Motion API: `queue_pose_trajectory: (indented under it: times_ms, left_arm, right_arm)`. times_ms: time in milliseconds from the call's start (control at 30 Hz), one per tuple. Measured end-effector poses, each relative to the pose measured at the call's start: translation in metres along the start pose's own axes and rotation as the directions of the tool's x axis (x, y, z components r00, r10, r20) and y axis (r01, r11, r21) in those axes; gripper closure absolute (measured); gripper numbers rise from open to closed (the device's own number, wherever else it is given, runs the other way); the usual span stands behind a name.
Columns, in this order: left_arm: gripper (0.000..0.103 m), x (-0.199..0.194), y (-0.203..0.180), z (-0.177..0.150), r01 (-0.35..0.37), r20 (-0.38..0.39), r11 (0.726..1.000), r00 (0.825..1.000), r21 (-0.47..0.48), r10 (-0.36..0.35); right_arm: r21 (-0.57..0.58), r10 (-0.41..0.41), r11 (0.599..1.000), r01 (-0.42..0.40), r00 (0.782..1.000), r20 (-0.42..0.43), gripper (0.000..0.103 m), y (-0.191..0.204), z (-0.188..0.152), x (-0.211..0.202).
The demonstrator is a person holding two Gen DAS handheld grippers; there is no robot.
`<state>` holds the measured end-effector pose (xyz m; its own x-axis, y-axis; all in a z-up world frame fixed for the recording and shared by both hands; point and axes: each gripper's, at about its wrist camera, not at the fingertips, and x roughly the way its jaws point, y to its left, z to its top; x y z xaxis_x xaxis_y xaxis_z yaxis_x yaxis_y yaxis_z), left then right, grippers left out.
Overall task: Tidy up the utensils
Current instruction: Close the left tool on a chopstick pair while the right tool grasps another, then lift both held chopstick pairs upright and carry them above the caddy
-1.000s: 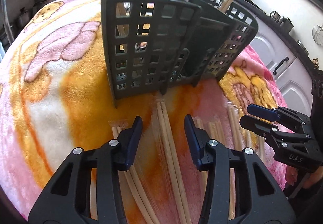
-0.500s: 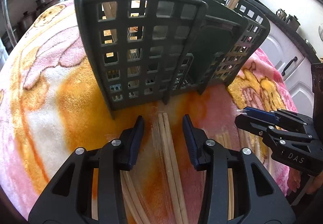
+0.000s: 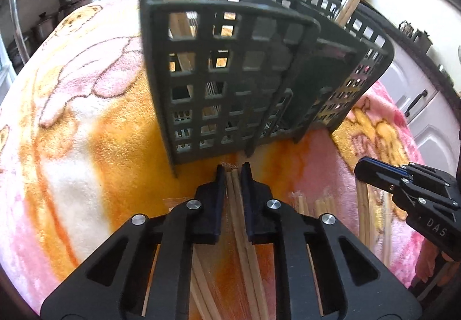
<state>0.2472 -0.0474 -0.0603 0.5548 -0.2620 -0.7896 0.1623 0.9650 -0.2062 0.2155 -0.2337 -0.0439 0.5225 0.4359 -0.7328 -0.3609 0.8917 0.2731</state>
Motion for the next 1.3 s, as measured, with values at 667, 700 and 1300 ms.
queue_pose_trajectory:
  times_ms: [667,700,1300]
  left_arm:
    - [0.099,-0.100,-0.030,0.023,0.114,0.224,0.986,0.965,0.119,-0.139]
    - [0.100,-0.103,-0.031,0.025,0.120,0.227,0.986,0.963,0.120,-0.145]
    - [0.101,-0.136,-0.061,0.044,0.187,0.300,0.964,0.924,0.189,-0.238]
  right_arm:
    - [-0.048,0.017,0.999,-0.010,0.989,0.147,0.096,0.021,0.011,-0.065]
    - [-0.051,0.018,0.999,-0.010,0.988,0.153,0.096,0.023,0.011,-0.069]
    - [-0.093,-0.005,0.995,0.038,0.944,0.329,0.097,0.038,0.029,-0.141]
